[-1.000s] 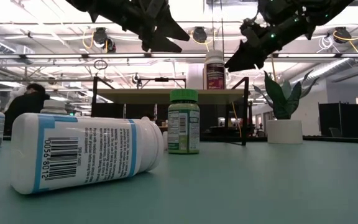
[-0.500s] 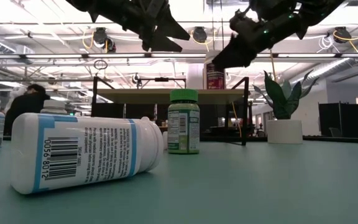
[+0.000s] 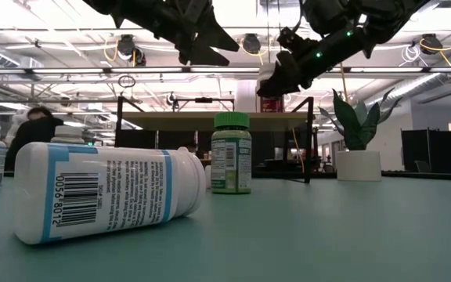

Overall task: Pick and place medicine bottles onto shelf by color
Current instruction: Put the purple medicine bottle on the shelf, then put the small green pill bottle on the shelf

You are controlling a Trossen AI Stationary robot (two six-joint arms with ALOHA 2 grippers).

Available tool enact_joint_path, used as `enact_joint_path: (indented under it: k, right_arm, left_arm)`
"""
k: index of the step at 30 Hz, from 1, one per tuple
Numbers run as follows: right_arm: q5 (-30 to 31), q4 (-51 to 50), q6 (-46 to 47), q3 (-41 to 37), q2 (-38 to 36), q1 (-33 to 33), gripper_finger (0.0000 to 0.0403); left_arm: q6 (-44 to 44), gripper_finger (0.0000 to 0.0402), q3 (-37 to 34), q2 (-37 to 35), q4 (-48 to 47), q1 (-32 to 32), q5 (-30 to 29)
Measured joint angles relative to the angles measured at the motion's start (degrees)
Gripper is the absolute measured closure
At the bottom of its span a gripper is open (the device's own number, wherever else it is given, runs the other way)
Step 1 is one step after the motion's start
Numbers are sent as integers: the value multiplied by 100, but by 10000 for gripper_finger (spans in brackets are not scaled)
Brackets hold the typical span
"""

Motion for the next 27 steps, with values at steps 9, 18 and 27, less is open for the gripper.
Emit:
enact_joint_path:
  k: [9, 18, 27]
  right_arm:
    - [-9, -5, -151, 0, 0, -322, 195]
    - [-31, -6, -160, 0, 0, -601, 195]
    - [-358, -38, 20, -2, -29, -367, 195]
  left_arm:
    - [-3, 34, 0, 0, -2, 0, 0]
    - [-4, 34, 0, -1, -3, 0, 0]
    - [6, 34, 0, 0, -4, 0, -1]
